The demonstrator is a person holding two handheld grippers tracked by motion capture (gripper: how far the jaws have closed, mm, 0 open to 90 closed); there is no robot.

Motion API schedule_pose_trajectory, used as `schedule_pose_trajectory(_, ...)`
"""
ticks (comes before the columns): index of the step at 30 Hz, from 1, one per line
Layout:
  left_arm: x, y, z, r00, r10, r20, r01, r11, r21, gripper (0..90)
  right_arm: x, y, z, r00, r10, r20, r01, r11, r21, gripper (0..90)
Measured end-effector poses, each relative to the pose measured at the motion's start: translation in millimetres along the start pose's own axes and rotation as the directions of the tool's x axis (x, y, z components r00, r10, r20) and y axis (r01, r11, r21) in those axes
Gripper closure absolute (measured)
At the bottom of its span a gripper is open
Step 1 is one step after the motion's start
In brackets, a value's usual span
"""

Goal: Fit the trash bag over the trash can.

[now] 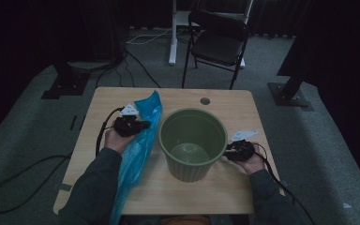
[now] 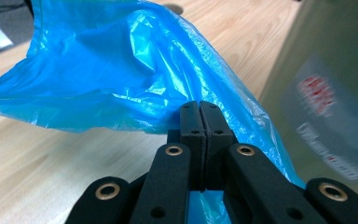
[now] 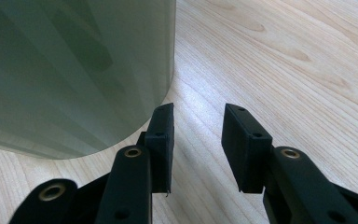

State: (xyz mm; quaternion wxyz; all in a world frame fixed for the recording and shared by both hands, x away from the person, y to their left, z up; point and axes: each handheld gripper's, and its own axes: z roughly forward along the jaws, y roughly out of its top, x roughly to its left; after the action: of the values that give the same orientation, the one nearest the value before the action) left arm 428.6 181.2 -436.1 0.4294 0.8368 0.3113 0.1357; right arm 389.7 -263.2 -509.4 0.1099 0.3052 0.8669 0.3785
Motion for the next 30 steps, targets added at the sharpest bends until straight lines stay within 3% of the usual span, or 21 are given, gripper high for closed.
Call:
schedule_pose_trajectory(11,-11.9,21.3,-22.8,0.994,0.075,0.079,-0.071,0.996,-0.054,89.2,0.2,0.0,0.5,1.0,-0.005,-0.005,0.005,1.0,0.0,65.9)
schedule_pose_trajectory(19,-21.7,36.4,-37.8,0.98,0.122,0.157,-0.106,0.9883,-0.11,89.2,0.3,-0.3,1.1,1.0,-0.003,-0.007,0.004,1.0,0.004,66.1)
schedule_pose_trajectory(29,-30.4,44.2,-45.9,0.9707,0.166,0.174,-0.146,0.9815,-0.124,89.2,-0.2,-0.5,0.7,1.0,-0.004,-0.007,0.004,1.0,0.004,66.3)
schedule_pose_trajectory(30,-33.5,47.7,-50.0,0.967,0.18,0.18,-0.156,0.978,-0.138,89.2,-0.3,-0.4,0.6,1.0,-0.004,-0.007,0.004,1.0,0.004,66.5)
